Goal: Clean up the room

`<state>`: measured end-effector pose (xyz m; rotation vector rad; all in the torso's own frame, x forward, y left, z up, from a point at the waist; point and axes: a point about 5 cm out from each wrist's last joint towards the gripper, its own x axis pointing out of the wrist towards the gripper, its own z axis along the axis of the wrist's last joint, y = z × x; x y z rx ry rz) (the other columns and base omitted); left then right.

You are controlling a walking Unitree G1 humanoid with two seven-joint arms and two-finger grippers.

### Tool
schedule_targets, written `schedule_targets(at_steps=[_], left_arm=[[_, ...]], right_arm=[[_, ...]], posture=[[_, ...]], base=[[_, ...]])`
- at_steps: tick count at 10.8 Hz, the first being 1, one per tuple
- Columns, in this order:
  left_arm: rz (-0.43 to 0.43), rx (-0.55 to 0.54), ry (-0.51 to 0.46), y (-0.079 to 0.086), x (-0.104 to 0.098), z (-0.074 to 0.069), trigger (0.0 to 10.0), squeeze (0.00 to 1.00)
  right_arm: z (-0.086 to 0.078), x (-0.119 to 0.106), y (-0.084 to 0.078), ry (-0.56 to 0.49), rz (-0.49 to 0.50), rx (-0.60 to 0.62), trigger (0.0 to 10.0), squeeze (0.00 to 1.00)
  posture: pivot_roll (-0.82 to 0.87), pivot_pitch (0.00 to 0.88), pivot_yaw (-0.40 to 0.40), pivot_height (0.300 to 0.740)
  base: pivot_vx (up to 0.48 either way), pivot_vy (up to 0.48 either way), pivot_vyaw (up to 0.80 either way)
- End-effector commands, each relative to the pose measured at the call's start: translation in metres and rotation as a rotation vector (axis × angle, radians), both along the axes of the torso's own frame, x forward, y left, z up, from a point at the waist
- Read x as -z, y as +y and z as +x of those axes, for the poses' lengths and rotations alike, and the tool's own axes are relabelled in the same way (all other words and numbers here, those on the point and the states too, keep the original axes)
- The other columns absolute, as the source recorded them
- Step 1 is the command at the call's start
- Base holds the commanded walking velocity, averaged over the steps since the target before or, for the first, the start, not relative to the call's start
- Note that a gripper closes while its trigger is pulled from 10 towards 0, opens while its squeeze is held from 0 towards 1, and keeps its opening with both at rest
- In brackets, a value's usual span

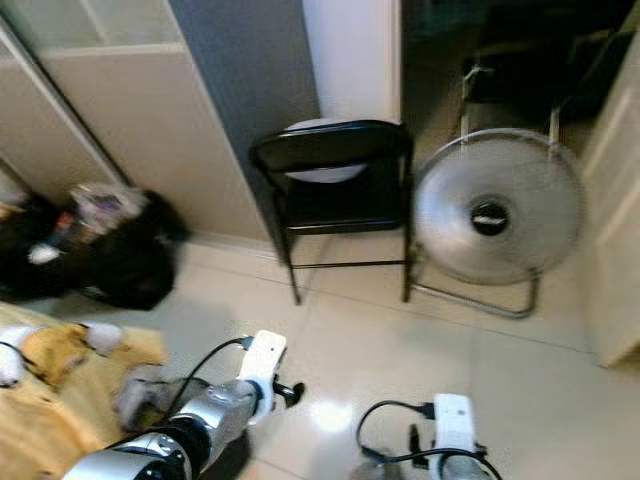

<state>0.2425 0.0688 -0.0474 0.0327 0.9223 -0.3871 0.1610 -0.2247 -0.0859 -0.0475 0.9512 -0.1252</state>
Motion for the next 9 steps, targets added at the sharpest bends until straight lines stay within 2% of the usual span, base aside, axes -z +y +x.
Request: schedule_targets(at_steps=[1, 4, 6, 7, 9], left_arm=[[0.014, -0.066, 0.036, 0.015, 0.006, -0.004, 10.0, 0.0], [-0.032, -0.198, 0.074, 0.028, 0.011, -0.009, 10.0, 0.0], [-0.032, -0.226, 0.102, 0.036, 0.018, -0.019, 10.0, 0.0], [-0.034, -0.262, 0.108, 0.04, 0.021, -0.024, 10.0, 0.0], [-0.013, -0.279, 0.108, 0.047, 0.024, -0.028, 10.0, 0.0]], right_arm=[[0.006, -0.001, 0.006, 0.008, 0.012, -0.041, 10.0, 0.0], [0.025, -0.008, 0.009, 0.013, -0.019, -0.16, 10.0, 0.0], [0.036, -0.012, 0.016, 0.017, -0.035, -0.268, 10.0, 0.0], [0.036, -0.012, 0.018, 0.032, -0.048, -0.318, 10.0, 0.0], [0.037, -0.012, 0.018, 0.044, -0.058, -0.338, 10.0, 0.0]], posture=[[-0.36, 0.0, 0.142, 0.725], [-0.22, 0.0, 0.05, 0.725], [-0.17, 0.0, -0.01, 0.725], [-0.12, 0.0, -0.056, 0.725], [-0.07, 0.0, -0.085, 0.725]], base=[[0.0, 0.0, 0.0], [0.0, 0.0, 0.0], [0.0, 0.0, 0.0], [0.0, 0.0, 0.0], [0.0, 0.0, 0.0]])
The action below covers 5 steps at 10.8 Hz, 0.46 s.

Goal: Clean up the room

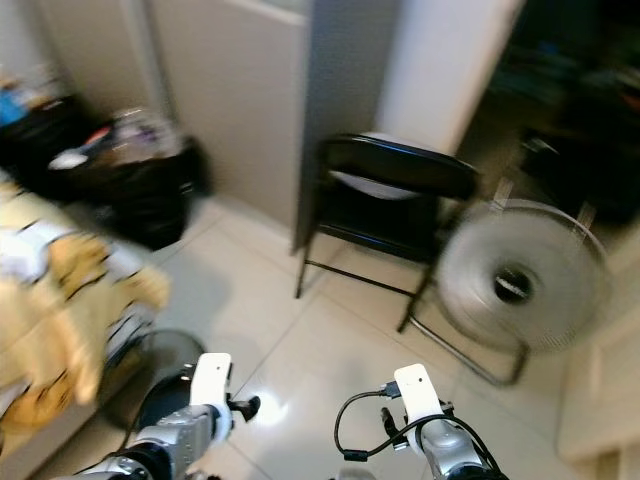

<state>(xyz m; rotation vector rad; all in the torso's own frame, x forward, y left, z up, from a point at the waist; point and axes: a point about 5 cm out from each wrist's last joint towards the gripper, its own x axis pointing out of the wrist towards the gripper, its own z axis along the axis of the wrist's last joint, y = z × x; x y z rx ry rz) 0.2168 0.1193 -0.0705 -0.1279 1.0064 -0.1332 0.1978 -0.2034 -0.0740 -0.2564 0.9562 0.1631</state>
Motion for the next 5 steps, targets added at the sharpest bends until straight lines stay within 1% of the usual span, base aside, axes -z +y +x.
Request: schedule_targets(at_steps=[1, 2, 3, 4, 5], left_arm=[[0.02, 0.004, 0.004, 0.001, 0.002, -0.003, 10.0, 0.0], [0.002, 0.023, -0.043, 0.002, -0.002, 0.004, 10.0, 0.0], [0.025, 0.078, -0.063, 0.0, -0.005, 0.008, 10.0, 0.0], [0.03, 0.099, -0.06, -0.002, -0.006, 0.009, 10.0, 0.0], [0.028, 0.11, -0.057, -0.005, -0.007, 0.01, 10.0, 0.0]], right_arm=[[0.001, 0.0, 0.0, 0.013, -0.002, -0.005, 10.0, 0.0], [0.001, 0.001, 0.005, 0.003, 0.032, 0.034, 10.0, 0.0], [0.0, 0.002, 0.009, 0.002, 0.054, 0.065, 10.0, 0.0], [-0.003, 0.004, 0.012, 0.007, 0.068, 0.096, 10.0, 0.0], [-0.007, 0.007, 0.015, 0.015, 0.092, 0.151, 10.0, 0.0]], posture=[[-0.06, 0.0, -0.087, 0.725], [-0.05, 0.0, -0.074, 0.725], [-0.05, 0.0, -0.062, 0.725], [-0.07, 0.0, -0.042, 0.725], [-0.09, 0.0, -0.025, 0.725]], base=[[0.0, 0.0, 0.0], [0.0, 0.0, 0.0], [0.0, 0.0, 0.0], [0.0, 0.0, 0.0], [0.0, 0.0, 0.0]])
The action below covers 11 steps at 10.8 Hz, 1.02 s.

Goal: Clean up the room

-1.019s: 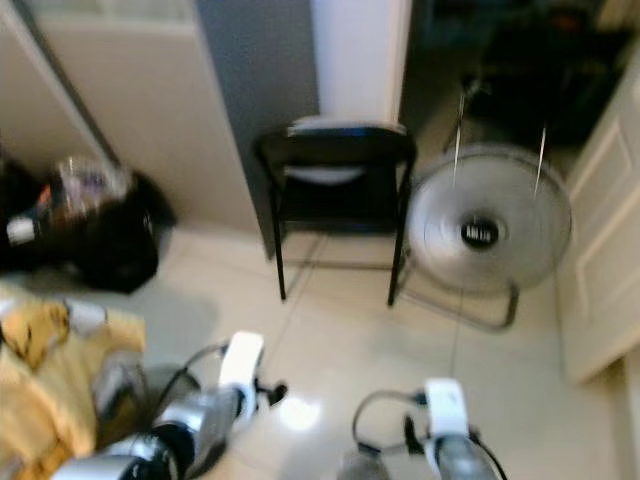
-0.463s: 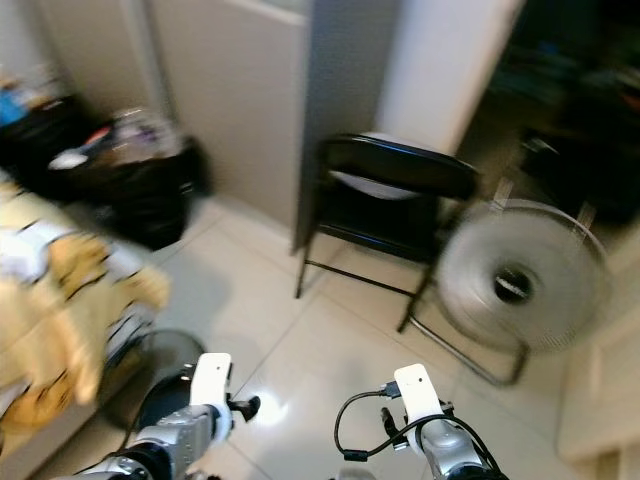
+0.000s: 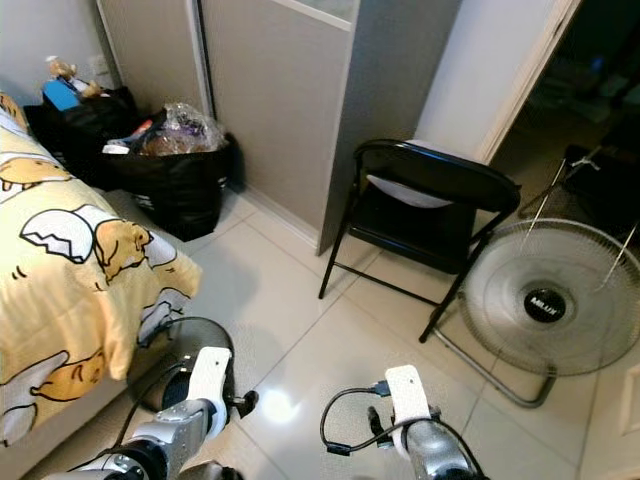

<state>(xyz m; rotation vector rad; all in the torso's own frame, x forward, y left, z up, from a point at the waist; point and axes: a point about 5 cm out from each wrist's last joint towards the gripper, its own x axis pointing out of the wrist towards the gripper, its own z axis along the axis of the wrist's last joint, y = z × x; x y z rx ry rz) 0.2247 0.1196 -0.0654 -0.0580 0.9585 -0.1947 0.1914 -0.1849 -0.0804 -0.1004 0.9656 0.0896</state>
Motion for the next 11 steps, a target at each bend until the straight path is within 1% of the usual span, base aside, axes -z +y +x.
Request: schedule_targets(at_steps=[1, 3, 4, 5, 6, 7, 8, 11], left_arm=[[-0.016, 0.017, 0.0, -0.009, -0.003, 0.005, 10.0, 0.0], [-0.04, 0.016, -0.005, -0.015, -0.007, 0.009, 10.0, 0.0], [-0.043, 0.019, -0.006, -0.016, -0.007, 0.009, 10.0, 0.0], [-0.043, 0.023, -0.008, -0.017, -0.008, 0.01, 10.0, 0.0], [-0.03, 0.054, -0.028, -0.018, -0.01, 0.013, 10.0, 0.0], [-0.025, 0.078, -0.044, -0.02, -0.011, 0.015, 10.0, 0.0], [-0.033, 0.074, -0.052, -0.022, -0.014, 0.018, 10.0, 0.0], [-0.041, 0.072, -0.043, -0.024, -0.014, 0.018, 10.0, 0.0]], right_arm=[[-0.005, 0.003, 0.0, 0.019, 0.012, 0.05, 10.0, 0.0], [-0.011, 0.006, 0.008, 0.032, 0.021, 0.051, 10.0, 0.0], [-0.012, 0.007, 0.009, 0.035, 0.019, 0.054, 10.0, 0.0], [-0.012, 0.007, 0.002, 0.037, 0.011, 0.069, 10.0, 0.0], [-0.01, 0.005, -0.002, 0.029, 0.005, 0.078, 10.0, 0.0], [-0.008, 0.004, -0.002, 0.021, 0.004, 0.086, 10.0, 0.0], [-0.005, 0.003, -0.001, 0.014, 0.008, 0.093, 10.0, 0.0], [-0.007, 0.003, -0.006, 0.011, 0.007, 0.107, 10.0, 0.0]], posture=[[-0.11, 0.0, -0.006, 0.725], [-0.13, 0.0, 0.008, 0.725], [-0.13, 0.0, 0.01, 0.725], [-0.14, 0.0, 0.012, 0.725], [-0.14, 0.0, 0.016, 0.725], [-0.14, 0.0, 0.019, 0.725], [-0.15, 0.0, 0.022, 0.725], [-0.16, 0.0, 0.034, 0.725]], base=[[0.0, 0.0, 0.0], [0.0, 0.0, 0.0], [0.0, 0.0, 0.0], [0.0, 0.0, 0.0], [0.0, 0.0, 0.0], [0.0, 0.0, 0.0], [0.0, 0.0, 0.0], [0.0, 0.0, 0.0]])
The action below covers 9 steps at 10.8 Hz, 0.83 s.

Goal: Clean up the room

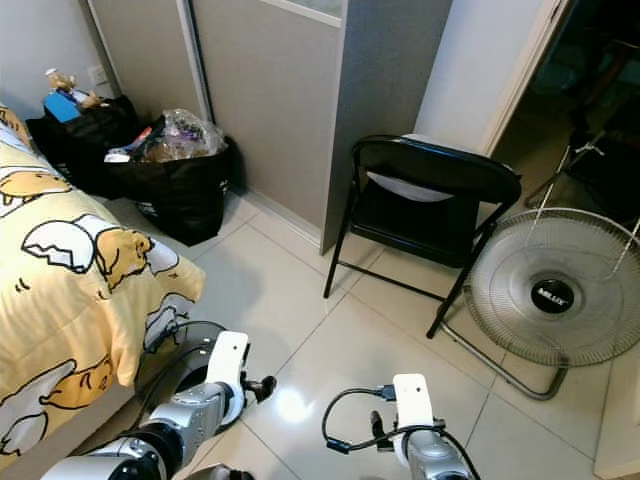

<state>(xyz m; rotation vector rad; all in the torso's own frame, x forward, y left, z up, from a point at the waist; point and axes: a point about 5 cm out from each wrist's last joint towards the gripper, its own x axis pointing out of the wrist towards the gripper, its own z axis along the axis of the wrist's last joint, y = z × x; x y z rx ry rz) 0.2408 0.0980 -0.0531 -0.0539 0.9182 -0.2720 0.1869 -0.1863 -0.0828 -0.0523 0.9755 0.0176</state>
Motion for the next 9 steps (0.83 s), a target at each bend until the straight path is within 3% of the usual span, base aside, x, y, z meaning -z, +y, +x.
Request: schedule_targets(at_steps=[1, 3, 6, 7, 9], left_arm=[[-0.006, 0.008, -0.004, -0.003, -0.002, 0.002, 10.0, 0.0], [-0.005, 0.02, -0.026, -0.004, -0.004, 0.005, 10.0, 0.0], [-0.048, 0.061, -0.177, -0.011, -0.03, 0.035, 10.0, 0.0], [-0.094, 0.075, -0.249, -0.017, -0.045, 0.05, 10.0, 0.0], [-0.154, 0.076, -0.369, -0.021, -0.069, 0.07, 10.0, 0.0]], right_arm=[[-0.002, 0.0, -0.005, 0.001, -0.003, 0.03, 10.0, 0.0], [0.007, -0.005, -0.011, -0.061, 0.0, 0.096, 10.0, 0.0], [0.052, -0.04, -0.011, -0.373, 0.025, 0.25, 10.0, 0.0], [0.055, -0.047, -0.006, -0.456, 0.015, 0.213, 10.0, 0.0], [0.051, -0.053, -0.017, -0.544, 0.011, 0.267, 10.0, 0.0]], posture=[[-0.16, 0.0, 0.035, 0.725], [-0.16, 0.0, 0.025, 0.725], [-0.16, 0.0, -0.025, 0.725], [-0.16, 0.0, -0.032, 0.725], [-0.17, 0.0, -0.031, 0.725]], base=[[0.0, 0.0, 0.0], [0.0, 0.0, 0.0], [0.0, 0.0, 0.0], [0.0, 0.0, 0.0], [0.0, 0.0, 0.0]])
